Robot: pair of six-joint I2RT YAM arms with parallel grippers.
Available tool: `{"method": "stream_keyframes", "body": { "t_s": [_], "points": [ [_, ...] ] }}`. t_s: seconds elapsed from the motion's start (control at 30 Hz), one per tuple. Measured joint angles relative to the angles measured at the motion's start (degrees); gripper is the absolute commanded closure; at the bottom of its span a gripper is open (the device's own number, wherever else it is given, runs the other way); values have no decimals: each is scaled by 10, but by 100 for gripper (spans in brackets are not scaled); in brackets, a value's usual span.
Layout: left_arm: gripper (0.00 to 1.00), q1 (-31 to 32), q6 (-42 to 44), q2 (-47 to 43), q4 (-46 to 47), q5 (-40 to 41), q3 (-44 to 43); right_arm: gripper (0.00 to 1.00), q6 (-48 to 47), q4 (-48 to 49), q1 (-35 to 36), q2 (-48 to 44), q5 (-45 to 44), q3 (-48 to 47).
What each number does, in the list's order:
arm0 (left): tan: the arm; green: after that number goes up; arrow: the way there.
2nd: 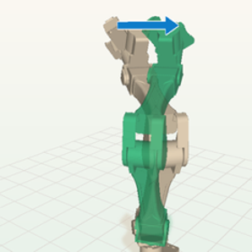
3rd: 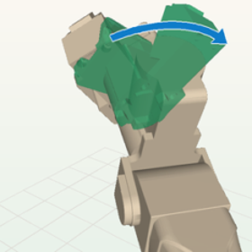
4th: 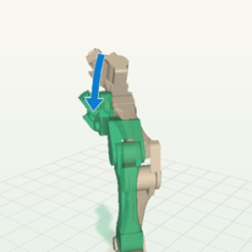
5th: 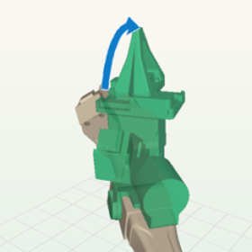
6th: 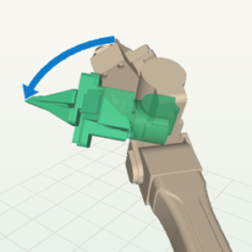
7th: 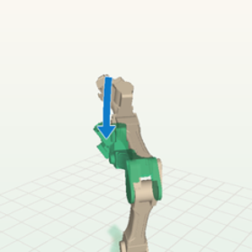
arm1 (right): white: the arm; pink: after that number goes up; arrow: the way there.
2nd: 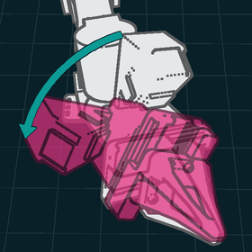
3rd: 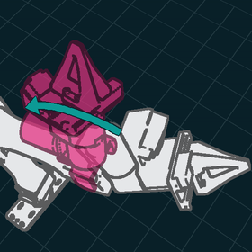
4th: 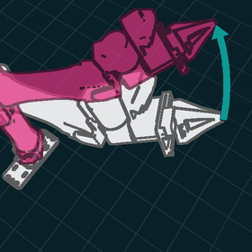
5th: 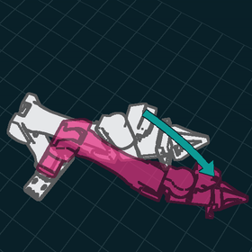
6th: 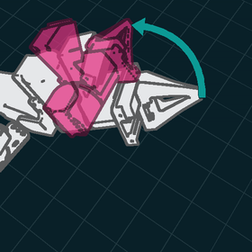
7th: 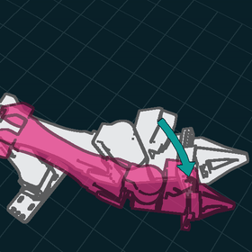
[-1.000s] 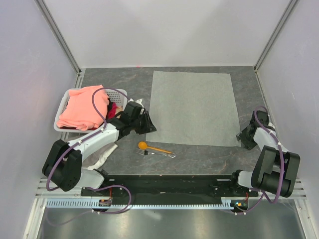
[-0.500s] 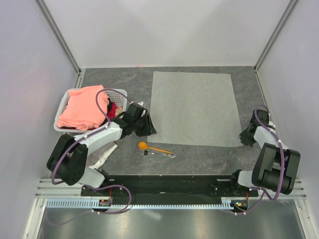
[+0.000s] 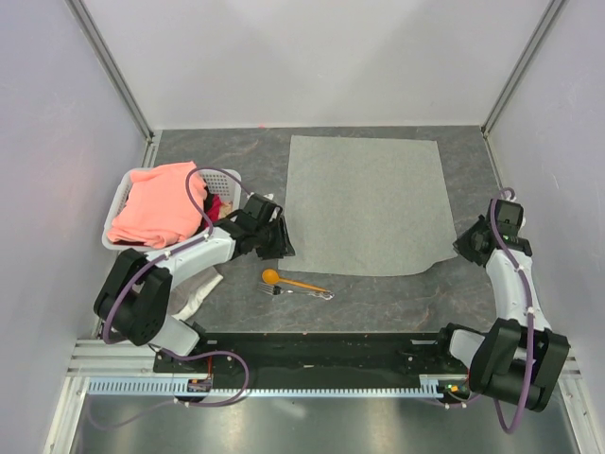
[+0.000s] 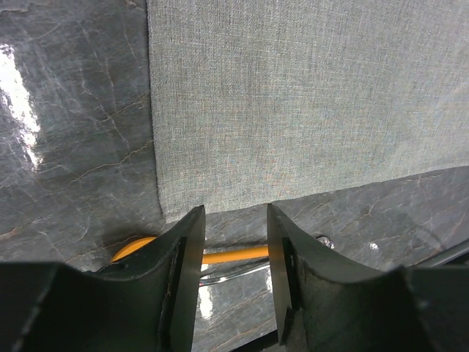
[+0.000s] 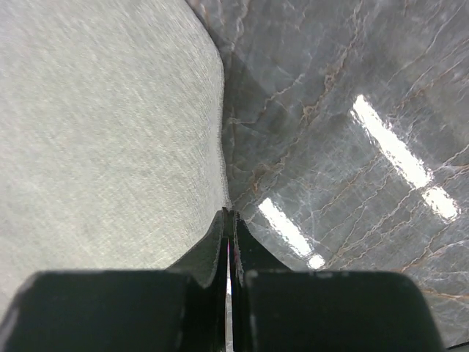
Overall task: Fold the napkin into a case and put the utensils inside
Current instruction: Pick up the flattened napkin from the center of the board.
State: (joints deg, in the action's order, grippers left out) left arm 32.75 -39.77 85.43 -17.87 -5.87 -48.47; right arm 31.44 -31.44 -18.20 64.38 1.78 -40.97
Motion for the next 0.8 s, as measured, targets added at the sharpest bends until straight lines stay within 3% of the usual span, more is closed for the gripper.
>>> {"method": "stream_keyframes", "body": {
  "t_s": [0.17,0.2,0.3,0.4,0.8],
  "points": [
    [55,0,12,2,-16,4,-15,100,-3,-8,0,-10,-2,-8],
    [55,0,13,2,-18,5,-16,93,-3,-9,0,-7,-5,-8],
    [55,0,17,2,-23,8,-17,54,-6,-7,0,14,-16,-5],
    [56,0,17,2,-29,9,-17,29,-1,-9,0,45,-34,3],
    [58,6,21,3,-21,4,-20,34,59,-61,0,73,-109,27]
  ]
}}
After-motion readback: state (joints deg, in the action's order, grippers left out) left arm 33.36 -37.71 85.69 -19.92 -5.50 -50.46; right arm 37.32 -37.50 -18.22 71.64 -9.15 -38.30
